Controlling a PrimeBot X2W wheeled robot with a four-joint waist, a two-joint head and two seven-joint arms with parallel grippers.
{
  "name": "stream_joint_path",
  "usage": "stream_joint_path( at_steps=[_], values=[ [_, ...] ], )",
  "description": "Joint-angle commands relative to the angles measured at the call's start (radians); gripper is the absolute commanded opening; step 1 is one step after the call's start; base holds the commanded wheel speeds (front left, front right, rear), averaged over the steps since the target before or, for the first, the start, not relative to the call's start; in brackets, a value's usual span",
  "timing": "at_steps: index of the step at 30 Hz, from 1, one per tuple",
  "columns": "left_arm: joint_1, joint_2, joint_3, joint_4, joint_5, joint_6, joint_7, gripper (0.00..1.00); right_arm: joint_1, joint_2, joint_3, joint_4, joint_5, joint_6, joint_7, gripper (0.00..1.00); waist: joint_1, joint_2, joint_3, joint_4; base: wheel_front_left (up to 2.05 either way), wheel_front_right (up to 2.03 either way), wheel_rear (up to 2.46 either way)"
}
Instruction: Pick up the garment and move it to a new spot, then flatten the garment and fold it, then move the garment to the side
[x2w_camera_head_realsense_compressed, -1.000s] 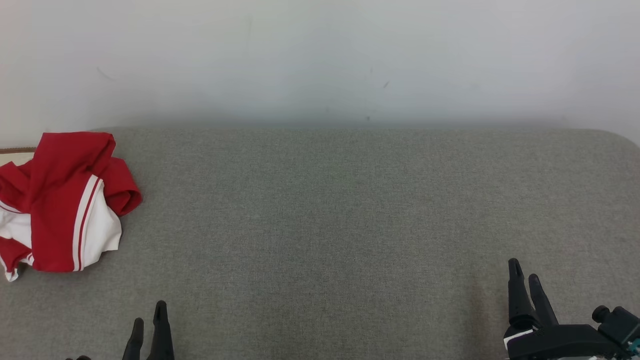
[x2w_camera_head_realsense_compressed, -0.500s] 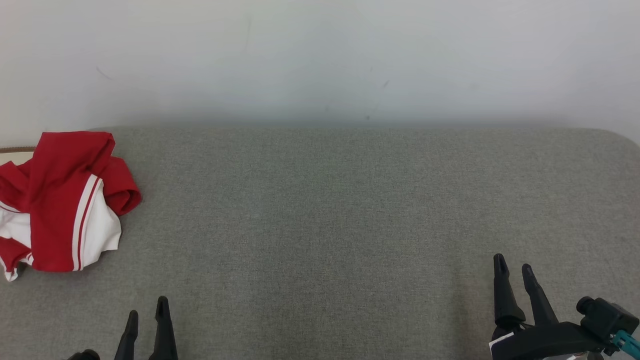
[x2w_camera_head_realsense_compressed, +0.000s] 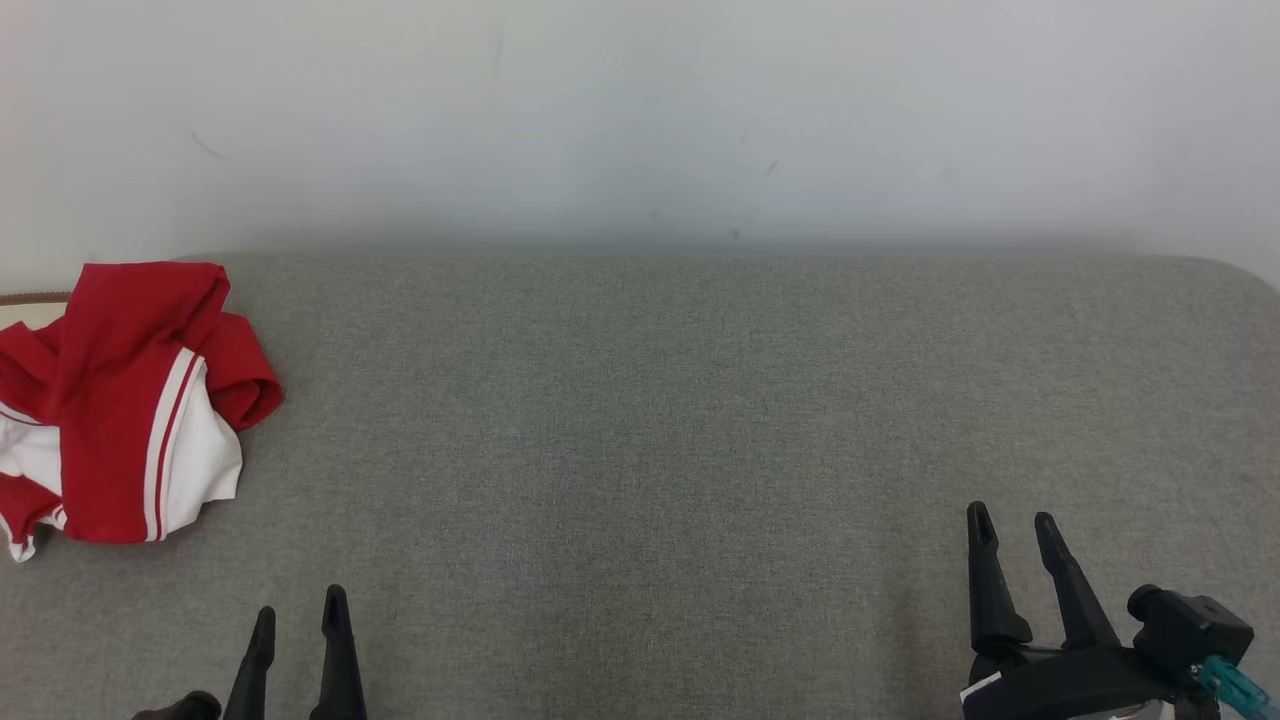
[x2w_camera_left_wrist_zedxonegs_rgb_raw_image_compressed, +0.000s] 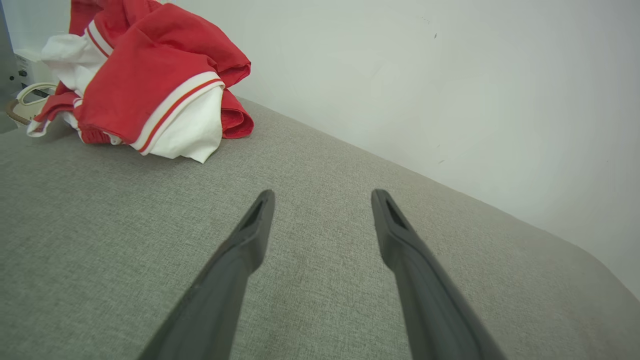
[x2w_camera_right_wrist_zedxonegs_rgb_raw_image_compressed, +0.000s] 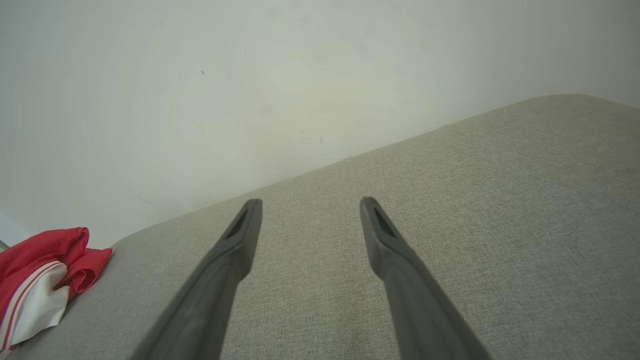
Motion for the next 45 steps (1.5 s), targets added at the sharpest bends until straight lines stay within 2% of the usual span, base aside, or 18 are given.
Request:
stream_joint_path(
  at_steps=[1,22,45],
  values=[
    [0.010,0.012,-0.003,-0.016,0.039,0.007,-0.012,1.00,0.007,-0.006,0.009,-0.017,-0.038,0.000,-0.010,1.00,0.0000,0.0000,0.000,0.000,0.00,0.00,0.00],
    [0.019,0.016,-0.024,-0.050,0.201,0.049,-0.051,1.00,0.024,-0.006,0.022,-0.056,-0.206,0.001,-0.022,1.00,0.0000,0.0000,0.003,-0.007,0.00,0.00,0.00],
    [0.044,0.025,-0.039,-0.078,0.321,0.080,-0.089,1.00,0.058,-0.006,0.012,-0.098,-0.273,0.001,0.008,1.00,0.0000,0.0000,-0.002,-0.011,0.00,0.00,0.00]
  ],
)
